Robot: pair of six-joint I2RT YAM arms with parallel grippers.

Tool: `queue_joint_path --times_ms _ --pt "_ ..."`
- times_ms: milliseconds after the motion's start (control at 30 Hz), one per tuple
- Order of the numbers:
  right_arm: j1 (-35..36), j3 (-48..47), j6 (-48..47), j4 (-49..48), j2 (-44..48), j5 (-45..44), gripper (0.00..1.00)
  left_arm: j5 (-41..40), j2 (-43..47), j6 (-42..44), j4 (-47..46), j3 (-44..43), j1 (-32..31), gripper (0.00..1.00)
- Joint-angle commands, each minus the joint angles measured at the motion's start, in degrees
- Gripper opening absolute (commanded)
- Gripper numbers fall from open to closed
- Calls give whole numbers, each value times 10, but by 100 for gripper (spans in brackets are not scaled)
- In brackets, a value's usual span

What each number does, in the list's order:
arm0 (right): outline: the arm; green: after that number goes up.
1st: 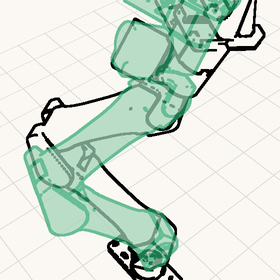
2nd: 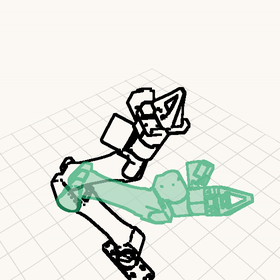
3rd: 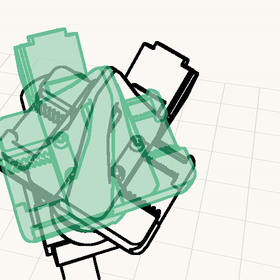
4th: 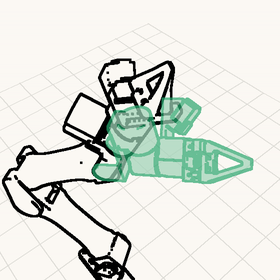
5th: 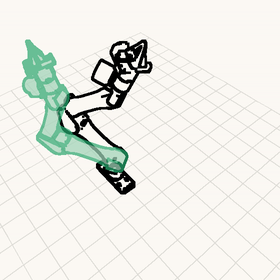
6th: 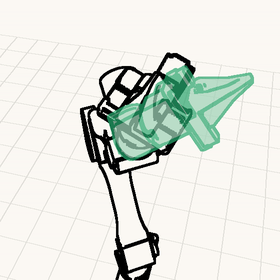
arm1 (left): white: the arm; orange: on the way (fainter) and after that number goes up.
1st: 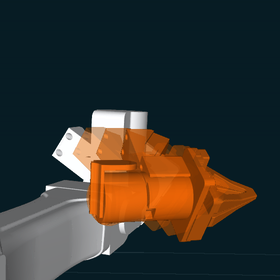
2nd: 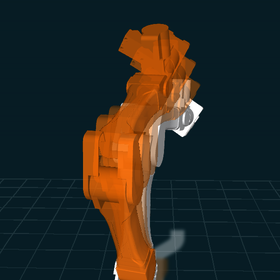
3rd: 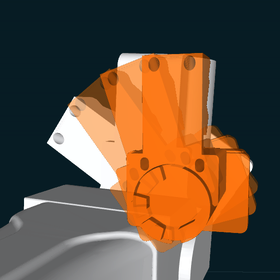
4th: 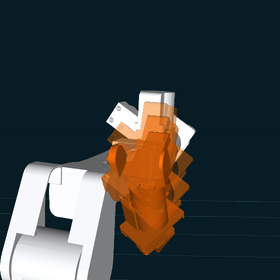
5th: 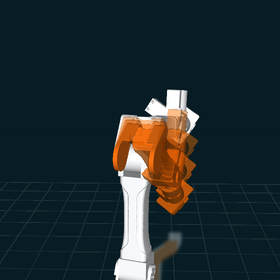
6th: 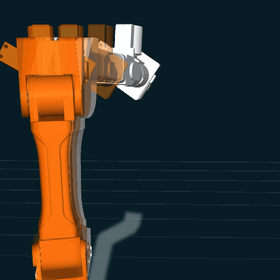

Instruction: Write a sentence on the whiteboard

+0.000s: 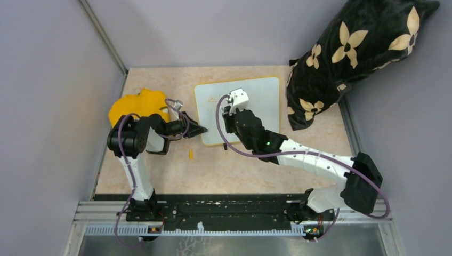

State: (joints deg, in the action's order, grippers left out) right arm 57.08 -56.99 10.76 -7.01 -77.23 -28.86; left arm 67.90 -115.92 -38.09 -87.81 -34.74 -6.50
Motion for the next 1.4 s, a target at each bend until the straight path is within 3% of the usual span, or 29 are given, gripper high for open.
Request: queue_joint_path --times_ms 0,100,200,333,433,533,667,800,867,967,1033,1100,1167,1267,1367 --pt "-7 6 1 23 61 -17 0 -12 27 14 -12 7 -7 41" --pt "-7 16 -1 44 99 -17 0 -25 52 23 -2 17 -3 63" --pt "-7 25 -1 62 130 -15 0 -48 88 40 26 28 7 97" --pt "-7 31 2 85 160 -8 0 -86 160 101 133 42 16 99" --pt "-7 31 2 96 177 4 0 -159 249 212 332 28 16 99" --pt "-7 27 -1 109 196 20 0 -298 343 293 530 -1 16 99" --pt "-7 27 -2 122 229 41 0 -542 470 259 631 1 17 99" --pt "-6 18 -2 138 252 88 0 -604 571 204 663 -4 16 99" --pt "-7 14 0 140 264 124 0 -591 602 151 690 -21 16 99" --pt "-6 20 11 121 292 177 0 -483 621 59 670 -33 16 99" --pt "-7 30 25 95 310 214 0 -388 616 -30 609 -30 16 99" --pt "-7 38 46 75 320 241 0 -295 597 -125 524 -26 16 99" --pt "-6 44 69 44 326 257 0 -199 573 -206 374 -15 15 99" --pt "-7 50 99 15 320 264 0 -163 549 -309 165 8 -7 99" --pt "-7 51 115 -11 304 276 0 -142 546 -298 134 -10 -46 99"
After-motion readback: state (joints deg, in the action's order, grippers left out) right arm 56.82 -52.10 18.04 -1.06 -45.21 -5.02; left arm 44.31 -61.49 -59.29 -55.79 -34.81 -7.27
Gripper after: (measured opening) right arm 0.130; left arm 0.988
